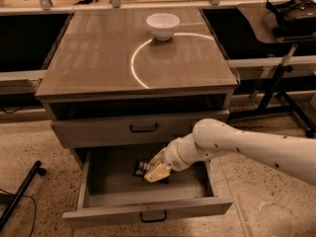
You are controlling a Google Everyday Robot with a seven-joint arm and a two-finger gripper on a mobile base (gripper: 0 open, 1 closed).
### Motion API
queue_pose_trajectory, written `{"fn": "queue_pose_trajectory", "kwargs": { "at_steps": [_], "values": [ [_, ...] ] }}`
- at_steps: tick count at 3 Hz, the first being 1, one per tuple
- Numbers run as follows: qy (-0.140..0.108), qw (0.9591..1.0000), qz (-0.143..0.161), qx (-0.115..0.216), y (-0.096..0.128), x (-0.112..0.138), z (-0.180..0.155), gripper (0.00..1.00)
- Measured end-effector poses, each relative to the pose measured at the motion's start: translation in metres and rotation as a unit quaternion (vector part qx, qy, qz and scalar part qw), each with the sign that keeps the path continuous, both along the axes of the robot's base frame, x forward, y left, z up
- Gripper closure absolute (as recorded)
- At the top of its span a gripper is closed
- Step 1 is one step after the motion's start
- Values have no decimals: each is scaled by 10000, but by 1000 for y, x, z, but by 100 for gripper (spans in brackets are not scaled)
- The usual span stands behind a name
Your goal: Place rxbar chocolate into middle drawer
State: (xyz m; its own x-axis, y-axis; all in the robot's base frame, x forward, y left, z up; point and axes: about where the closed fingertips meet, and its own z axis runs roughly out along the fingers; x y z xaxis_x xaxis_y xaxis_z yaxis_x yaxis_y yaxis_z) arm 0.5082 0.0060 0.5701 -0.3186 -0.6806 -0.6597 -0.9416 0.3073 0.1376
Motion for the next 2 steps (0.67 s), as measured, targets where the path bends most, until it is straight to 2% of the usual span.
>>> {"fn": "queue_pose_trajectory", "kwargs": {
  "at_steps": [2],
  "values": [
    [126, 9985, -540, 34, -4, 12, -73, 100]
  ]
}}
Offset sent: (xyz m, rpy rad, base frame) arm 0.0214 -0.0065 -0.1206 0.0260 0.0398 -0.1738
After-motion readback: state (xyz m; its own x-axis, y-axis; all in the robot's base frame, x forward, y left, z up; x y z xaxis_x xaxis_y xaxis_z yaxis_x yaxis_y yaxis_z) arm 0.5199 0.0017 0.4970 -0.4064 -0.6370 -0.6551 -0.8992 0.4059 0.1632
